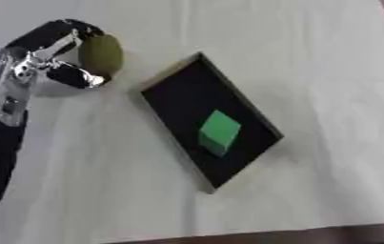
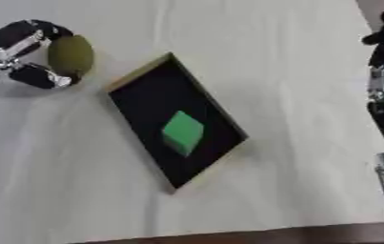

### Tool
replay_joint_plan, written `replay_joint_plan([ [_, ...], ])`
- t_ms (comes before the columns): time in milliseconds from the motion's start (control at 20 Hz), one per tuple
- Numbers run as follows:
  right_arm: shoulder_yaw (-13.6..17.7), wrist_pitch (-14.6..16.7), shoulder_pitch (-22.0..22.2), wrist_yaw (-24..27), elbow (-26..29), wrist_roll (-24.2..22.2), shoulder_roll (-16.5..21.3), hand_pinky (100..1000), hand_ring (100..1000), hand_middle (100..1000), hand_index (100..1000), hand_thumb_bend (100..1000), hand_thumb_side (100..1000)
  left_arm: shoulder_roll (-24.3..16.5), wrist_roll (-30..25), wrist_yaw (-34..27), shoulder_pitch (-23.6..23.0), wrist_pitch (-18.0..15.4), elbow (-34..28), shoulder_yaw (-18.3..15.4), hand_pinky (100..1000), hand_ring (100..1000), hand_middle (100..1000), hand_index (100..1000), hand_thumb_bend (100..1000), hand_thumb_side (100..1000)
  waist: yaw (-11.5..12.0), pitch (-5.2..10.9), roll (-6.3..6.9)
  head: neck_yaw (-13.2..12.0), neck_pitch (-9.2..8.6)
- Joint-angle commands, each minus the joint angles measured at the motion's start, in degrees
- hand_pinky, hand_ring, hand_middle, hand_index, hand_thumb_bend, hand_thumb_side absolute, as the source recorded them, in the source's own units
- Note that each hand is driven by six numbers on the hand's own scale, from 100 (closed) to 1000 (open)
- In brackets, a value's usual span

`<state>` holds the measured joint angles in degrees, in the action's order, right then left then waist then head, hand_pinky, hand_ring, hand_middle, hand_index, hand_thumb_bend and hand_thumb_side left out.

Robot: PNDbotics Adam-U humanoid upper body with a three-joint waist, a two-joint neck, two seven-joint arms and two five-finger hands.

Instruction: Pick up objects on the table and place them in the box.

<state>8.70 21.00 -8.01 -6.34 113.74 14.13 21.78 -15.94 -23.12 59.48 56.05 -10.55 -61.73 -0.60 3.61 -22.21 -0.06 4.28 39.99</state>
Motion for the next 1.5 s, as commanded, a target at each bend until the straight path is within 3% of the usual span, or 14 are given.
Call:
replay_joint_plan([
  [50,0.04,-0.05,-0.27,0.46,0.85,-0.24,0.65,908,887,557,906,100,604,-0.33,2.54,2.65,1.39,1.52,-0.06,-0.51,776,725,617,824,363,160,-0.06,1.02,0.0,-0.14,-0.54],
  [100,0.03,-0.05,-0.26,0.5,0.85,-0.27,0.62,908,887,557,906,100,605,-0.23,3.76,4.04,1.48,2.1,0.03,-0.47,743,689,588,797,311,100,-0.09,1.02,-0.01,-0.15,-0.54],
  [400,0.01,-0.14,-0.24,1.03,0.85,-0.48,0.41,909,888,555,907,100,608,0.55,9.7,10.86,1.81,3.84,0.7,-0.19,682,620,549,761,185,100,-0.18,1.03,0.0,-0.13,-0.49],
  [650,0.14,-0.17,-0.18,1.25,0.85,-0.6,0.4,910,888,555,907,100,608,0.21,9.1,6.78,1.78,3.31,-3.36,0.59,671,603,537,750,113,100,-0.23,1.03,0.04,-0.01,-0.29],
  [900,0.15,-0.21,-0.27,1.34,0.85,-0.64,0.63,910,887,555,907,100,608,-0.63,6.52,4.01,2.51,1.77,-10.48,2.83,670,600,536,748,100,100,-0.17,1.2,0.22,0.01,-0.16],
  [1500,0.01,-0.05,-0.81,1.77,0.85,-0.53,1.76,909,885,556,906,100,609,-0.25,1.43,-6.9,2.59,-4.62,-20.21,11.92,668,579,510,726,100,100,-0.55,1.78,0.6,0.5,0.12],
])
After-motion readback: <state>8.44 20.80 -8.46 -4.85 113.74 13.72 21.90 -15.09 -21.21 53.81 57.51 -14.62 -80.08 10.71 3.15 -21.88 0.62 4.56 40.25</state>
